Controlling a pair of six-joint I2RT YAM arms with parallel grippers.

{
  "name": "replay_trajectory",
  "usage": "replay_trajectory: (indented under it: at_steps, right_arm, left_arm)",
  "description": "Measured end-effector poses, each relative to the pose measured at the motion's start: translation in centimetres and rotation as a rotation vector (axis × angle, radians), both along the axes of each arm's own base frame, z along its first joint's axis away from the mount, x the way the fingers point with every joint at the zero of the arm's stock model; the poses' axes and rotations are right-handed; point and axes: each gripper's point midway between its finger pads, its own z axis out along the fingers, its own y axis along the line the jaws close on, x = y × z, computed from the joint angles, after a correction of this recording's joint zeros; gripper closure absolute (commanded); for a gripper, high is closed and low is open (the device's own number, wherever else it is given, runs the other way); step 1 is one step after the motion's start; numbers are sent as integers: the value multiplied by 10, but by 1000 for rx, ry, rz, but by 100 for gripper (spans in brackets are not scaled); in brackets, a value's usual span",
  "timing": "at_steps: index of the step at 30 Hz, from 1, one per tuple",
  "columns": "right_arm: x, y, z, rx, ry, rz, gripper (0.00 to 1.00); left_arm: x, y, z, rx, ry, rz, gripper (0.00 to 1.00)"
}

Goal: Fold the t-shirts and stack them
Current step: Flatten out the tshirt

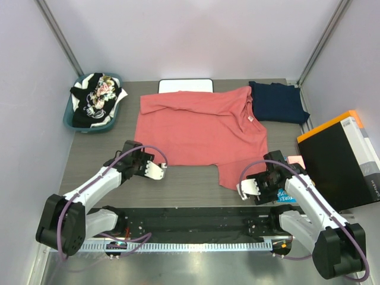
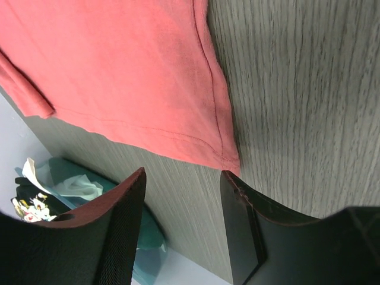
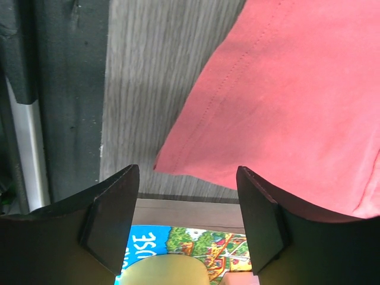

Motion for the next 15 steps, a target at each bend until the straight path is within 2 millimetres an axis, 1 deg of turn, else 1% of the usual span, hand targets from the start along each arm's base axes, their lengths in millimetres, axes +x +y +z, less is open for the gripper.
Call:
replay_trajectory:
  at_steps: [4, 6, 11, 15]
  right_arm:
    - [5, 1, 1, 5, -18, -6, 32]
    - [8, 2, 1, 8, -27, -10, 30]
    - [12, 4, -1, 20, -37, -12, 17]
    - [10, 5, -3, 26, -26, -4, 13]
  left_arm:
    - [2, -1, 1, -4, -8, 3, 47]
    - [4, -1, 2, -4, -17, 5, 47]
    - [9, 1, 3, 5, -33, 17, 47]
    - [9, 3, 2, 13, -34, 23, 47]
